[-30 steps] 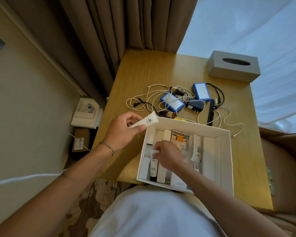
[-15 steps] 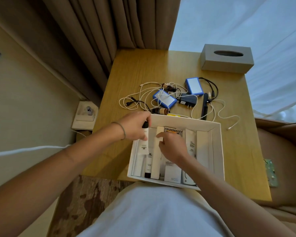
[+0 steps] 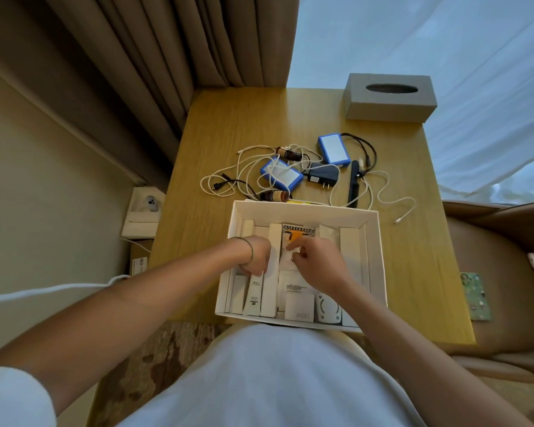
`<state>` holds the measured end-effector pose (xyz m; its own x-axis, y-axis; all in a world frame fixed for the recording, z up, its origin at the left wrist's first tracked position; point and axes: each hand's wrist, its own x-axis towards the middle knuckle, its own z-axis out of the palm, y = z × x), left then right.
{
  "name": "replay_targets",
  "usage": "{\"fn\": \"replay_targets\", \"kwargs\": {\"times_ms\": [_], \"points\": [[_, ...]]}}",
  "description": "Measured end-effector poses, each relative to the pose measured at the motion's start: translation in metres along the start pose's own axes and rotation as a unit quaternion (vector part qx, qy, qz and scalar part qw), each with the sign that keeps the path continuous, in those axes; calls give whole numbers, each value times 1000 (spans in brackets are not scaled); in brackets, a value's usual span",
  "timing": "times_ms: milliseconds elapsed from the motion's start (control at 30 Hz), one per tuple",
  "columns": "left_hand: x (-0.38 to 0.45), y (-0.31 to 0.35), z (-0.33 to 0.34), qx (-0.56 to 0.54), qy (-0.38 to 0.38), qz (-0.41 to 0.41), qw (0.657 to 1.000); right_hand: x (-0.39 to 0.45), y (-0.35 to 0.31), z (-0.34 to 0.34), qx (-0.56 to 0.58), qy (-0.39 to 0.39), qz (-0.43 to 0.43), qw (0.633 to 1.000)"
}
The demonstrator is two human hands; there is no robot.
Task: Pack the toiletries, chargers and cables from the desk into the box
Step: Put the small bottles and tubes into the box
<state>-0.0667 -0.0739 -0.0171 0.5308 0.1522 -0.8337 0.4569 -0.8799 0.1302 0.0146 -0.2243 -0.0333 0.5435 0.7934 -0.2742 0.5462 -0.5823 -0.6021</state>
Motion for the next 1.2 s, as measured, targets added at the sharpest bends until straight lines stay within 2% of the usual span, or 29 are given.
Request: {"fn": "replay_targets", "kwargs": {"times_ms": [167,400,533,600,700,800,867,967,1200], "points": [[4,-2,5,3,102,-19,995,-1,0,-1,6,-1,2,1000],[1,-4,18,64,145,-13,987,2,-6,-9,14,-7,11,1000],[-10,-5,19,42,197,7,980,12,-18,-27,14,-2,3,1000],[-22,-8,14,-10,266,34,963,22,-27,-39,21,6,4,1000],[-41,-17,-6,-97,394,75,911,42,-41,-58,29,38,-3,999],[-52,-30,-30,-160,454,80,873,70,-54,-71,9,50,-8,999],[-52,-40,-46,-186,464,73,863,92,-62,-75,-50,1,-10,999],[-45,-53,-66,-210,442,48,871,128,-67,-68,-184,-87,-29,979],[-26,-75,-84,-242,421,6,874,174,-71,-30,-335,-94,-44,937]]}}
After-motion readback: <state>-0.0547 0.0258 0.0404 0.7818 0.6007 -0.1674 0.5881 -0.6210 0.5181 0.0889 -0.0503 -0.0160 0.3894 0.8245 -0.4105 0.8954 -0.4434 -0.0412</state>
